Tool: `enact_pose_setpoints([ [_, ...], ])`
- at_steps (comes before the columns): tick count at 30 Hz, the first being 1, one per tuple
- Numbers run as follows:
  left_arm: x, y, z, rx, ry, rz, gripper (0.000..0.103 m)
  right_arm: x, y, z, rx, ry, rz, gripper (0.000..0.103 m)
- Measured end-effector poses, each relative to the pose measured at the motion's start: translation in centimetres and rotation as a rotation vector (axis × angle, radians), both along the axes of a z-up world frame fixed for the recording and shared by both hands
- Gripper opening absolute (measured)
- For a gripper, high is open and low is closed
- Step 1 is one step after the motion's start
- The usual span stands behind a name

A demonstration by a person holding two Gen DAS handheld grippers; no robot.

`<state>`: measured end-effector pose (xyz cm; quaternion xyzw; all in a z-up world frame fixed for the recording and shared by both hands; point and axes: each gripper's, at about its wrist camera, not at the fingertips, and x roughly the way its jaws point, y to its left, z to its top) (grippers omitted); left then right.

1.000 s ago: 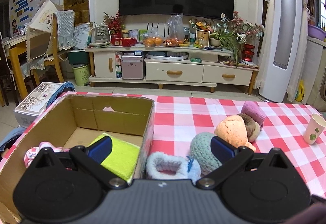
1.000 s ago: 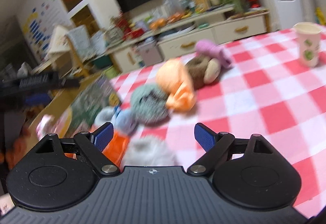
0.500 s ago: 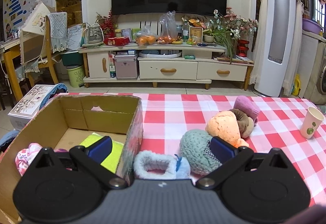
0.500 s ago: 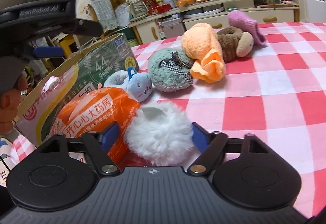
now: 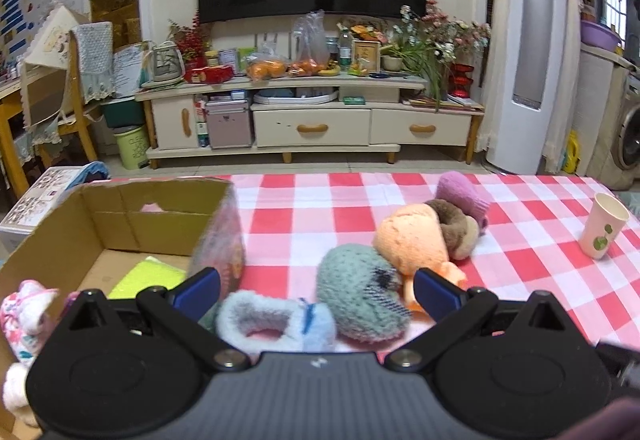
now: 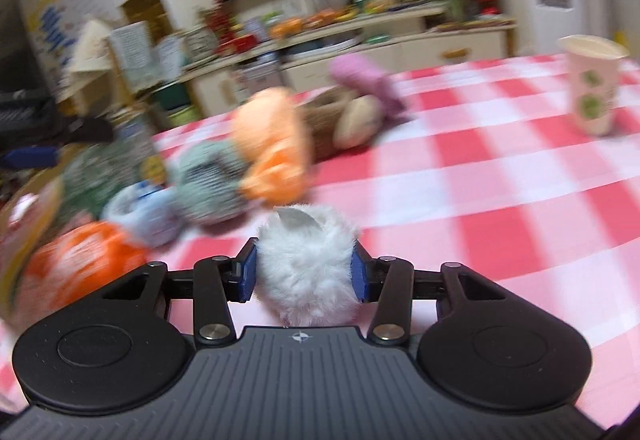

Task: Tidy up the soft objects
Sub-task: 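Grasp the white fluffy ball with the right gripper while the left grasps the orange terry plush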

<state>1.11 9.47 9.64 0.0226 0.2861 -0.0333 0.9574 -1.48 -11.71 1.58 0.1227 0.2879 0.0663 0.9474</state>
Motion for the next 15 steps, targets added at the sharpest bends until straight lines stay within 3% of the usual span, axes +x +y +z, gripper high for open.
enact_pose_setpoints([
  [11, 1.4, -4.2, -1.4, 0.012, -0.012, -0.085, 0.102, 1.2, -6.1, -0.2, -0.065, -0.007, -0.162, 0.058],
  [15, 2.3, -5.7, -2.0, 0.032, -0.023, -0.113, 0.102, 1.7, -6.4, -0.4, -0.030, 0.019, -0.152, 0.076],
])
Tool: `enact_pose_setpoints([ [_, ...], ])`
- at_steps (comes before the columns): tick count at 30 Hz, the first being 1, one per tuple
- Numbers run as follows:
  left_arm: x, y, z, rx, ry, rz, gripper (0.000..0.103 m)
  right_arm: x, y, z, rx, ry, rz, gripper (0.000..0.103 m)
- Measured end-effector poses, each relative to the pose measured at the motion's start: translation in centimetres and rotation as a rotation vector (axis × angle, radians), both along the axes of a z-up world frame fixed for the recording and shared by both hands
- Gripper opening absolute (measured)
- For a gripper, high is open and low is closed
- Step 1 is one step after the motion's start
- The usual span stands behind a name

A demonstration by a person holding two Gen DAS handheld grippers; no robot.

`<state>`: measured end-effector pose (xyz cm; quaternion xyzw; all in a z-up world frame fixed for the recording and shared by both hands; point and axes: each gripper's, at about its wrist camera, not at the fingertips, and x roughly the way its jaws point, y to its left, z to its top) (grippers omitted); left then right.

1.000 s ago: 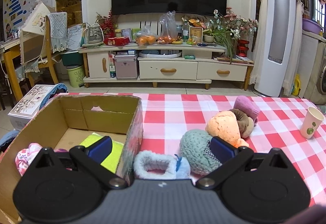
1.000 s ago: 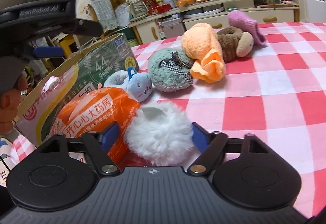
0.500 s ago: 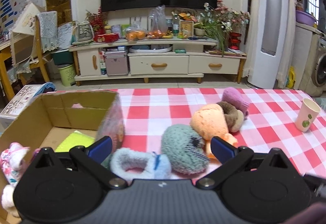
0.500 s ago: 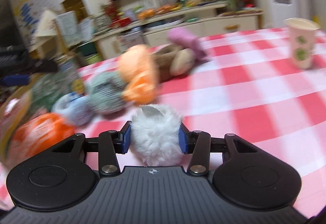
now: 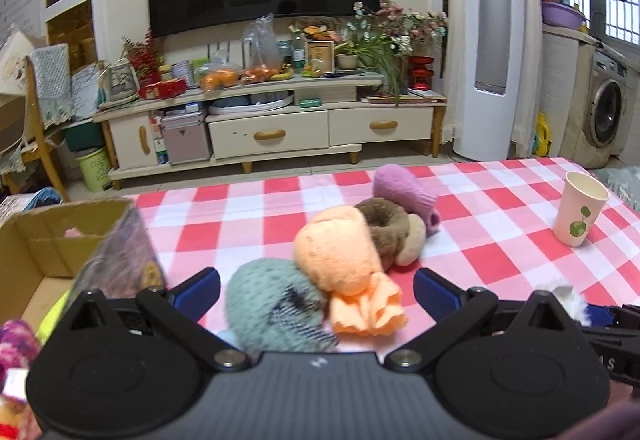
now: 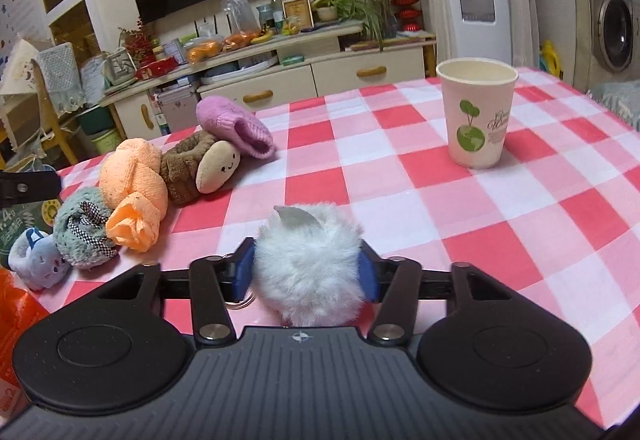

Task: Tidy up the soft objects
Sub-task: 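Grasp the white fluffy ball with the right gripper while the left grasps the orange terry plush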

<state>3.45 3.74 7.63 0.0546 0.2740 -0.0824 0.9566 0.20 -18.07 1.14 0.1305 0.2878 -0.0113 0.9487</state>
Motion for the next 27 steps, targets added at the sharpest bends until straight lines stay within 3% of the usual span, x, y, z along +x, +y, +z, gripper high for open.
enact_pose_setpoints([
  [7, 2.7, -1.8, -1.1, 0.063, -0.020, -0.033, 0.102, -0.2, 1.2, 0.5, -0.011, 0.011, 0.044, 0.093],
  [14, 6.3, -2.6, -2.4, 0.057, 0.020, -0.010, 0.097, 0.2, 0.6, 0.0, 0.002, 0.040, 0.035, 0.095],
  [17, 7.2, -2.8, -3.0, 0.062, 0.043, -0.031, 0.087, 0.4, 0.3, -0.2, 0.011, 0.046, 0.028, 0.095],
  [21, 7.7, -2.7, -3.8, 0.059, 0.070, -0.029, 0.070, 0.5, 0.2, -0.3, 0.008, 0.051, 0.027, 0.090],
  [27, 7.3, -2.6, -3.5, 0.043, 0.081, -0.025, 0.063, 0.5, 0.5, -0.3, 0.013, 0.054, 0.041, 0.068],
])
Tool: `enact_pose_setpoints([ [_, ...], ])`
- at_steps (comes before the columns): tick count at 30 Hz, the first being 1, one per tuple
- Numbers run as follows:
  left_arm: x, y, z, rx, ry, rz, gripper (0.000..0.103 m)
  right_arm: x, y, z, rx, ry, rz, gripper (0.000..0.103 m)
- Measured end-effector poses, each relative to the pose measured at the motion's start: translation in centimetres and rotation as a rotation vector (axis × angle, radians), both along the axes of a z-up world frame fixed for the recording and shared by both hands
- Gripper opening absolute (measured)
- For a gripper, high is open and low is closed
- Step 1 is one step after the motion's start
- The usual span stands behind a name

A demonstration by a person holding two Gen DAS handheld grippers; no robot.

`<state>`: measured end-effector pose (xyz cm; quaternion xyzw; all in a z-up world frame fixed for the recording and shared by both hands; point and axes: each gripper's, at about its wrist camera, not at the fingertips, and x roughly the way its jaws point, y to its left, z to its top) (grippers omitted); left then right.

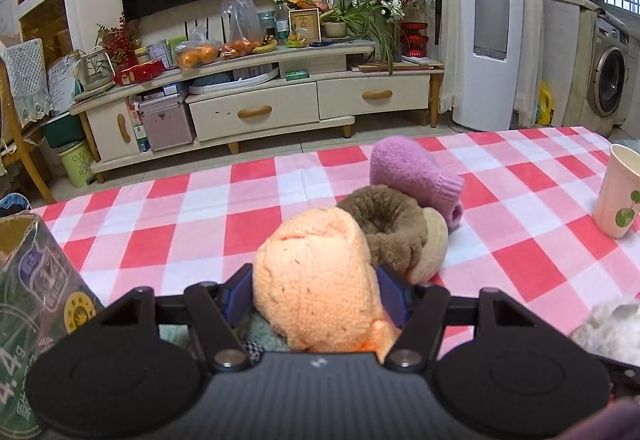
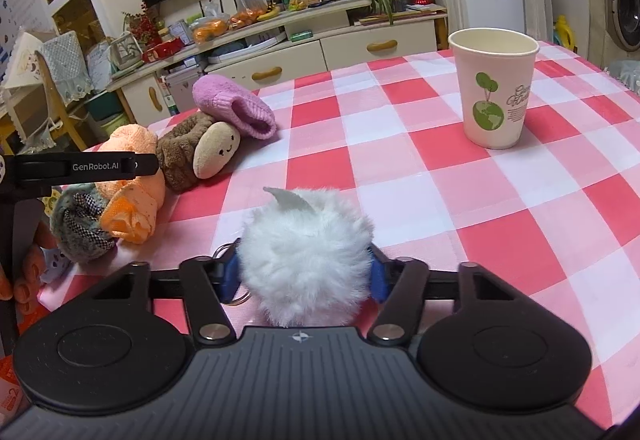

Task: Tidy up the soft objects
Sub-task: 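Grasp the white fluffy ball with the right gripper while the left grasps the orange terry plush, then lift and carry the white ball and orange plush toward the cardboard box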

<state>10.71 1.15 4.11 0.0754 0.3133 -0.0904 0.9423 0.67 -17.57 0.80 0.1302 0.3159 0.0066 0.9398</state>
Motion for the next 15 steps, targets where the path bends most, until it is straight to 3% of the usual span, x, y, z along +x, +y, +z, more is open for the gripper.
enact_pose_setpoints([
  [6, -1.6, -0.1, 0.4, -0.027, 0.031, -0.012, 0.061, 0.0, 0.7, 0.2, -0.056, -0.008, 0.029, 0.065],
  [15, -5.7, 0.2, 1.1, -0.073, 0.101, -0.032, 0.061, -0.8, -0.3, 0.5, 0.037, -0.026, 0.036, 0.062],
])
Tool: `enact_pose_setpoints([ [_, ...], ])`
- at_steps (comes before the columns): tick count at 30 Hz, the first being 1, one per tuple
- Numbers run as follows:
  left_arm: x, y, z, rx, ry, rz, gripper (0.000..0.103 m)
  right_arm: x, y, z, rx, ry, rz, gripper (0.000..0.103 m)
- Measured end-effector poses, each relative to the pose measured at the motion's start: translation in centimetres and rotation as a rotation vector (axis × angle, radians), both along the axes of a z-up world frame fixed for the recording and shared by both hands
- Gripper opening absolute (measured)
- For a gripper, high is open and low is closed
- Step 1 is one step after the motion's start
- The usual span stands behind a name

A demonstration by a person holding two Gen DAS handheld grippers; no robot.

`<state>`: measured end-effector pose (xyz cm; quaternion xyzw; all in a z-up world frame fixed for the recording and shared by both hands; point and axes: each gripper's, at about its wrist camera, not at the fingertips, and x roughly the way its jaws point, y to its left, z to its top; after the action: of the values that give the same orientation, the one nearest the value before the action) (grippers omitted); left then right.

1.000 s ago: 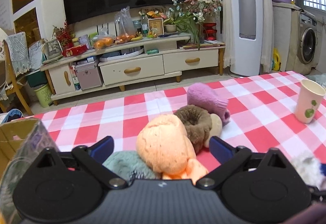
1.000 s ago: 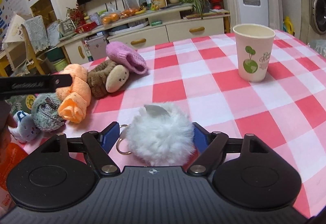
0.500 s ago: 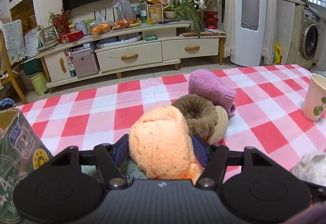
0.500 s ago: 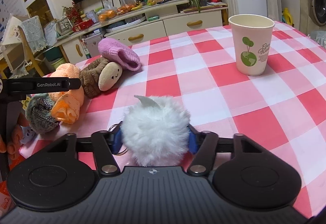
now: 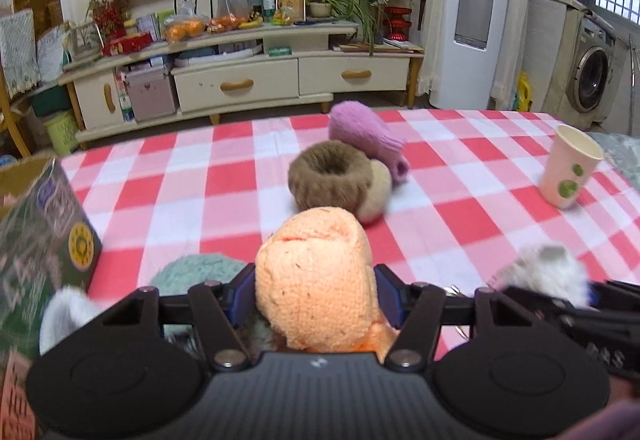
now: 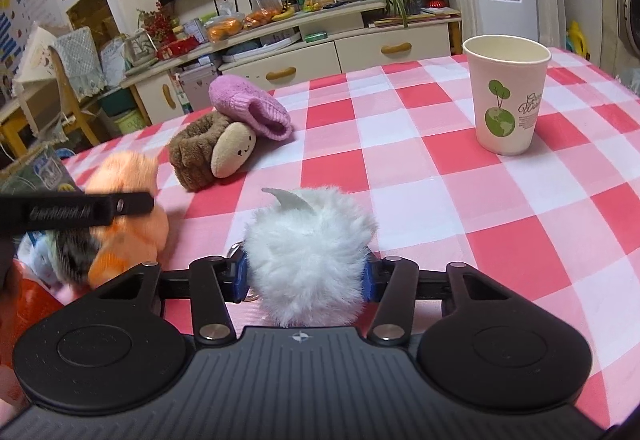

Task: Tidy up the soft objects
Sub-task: 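Lift and carry the white ball and orange plush toward the cardboard box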

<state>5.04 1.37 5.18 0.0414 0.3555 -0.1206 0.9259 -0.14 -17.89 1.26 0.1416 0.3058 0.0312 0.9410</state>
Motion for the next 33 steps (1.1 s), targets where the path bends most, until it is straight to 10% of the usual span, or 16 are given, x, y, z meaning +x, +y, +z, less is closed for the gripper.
enact_pose_setpoints([
  [17, -5.0, 2.1, 0.1, -0.128, 0.071, -0.025, 0.061, -2.9, -0.9, 0.4, 0.149, -0.033, -0.028, 0.061],
  [33, -7.2, 5.3, 3.7, -0.141, -0.060, -0.057, 0.061, -5.7, 0.6, 0.9, 0.112, 0.040, -0.140, 0.060],
])
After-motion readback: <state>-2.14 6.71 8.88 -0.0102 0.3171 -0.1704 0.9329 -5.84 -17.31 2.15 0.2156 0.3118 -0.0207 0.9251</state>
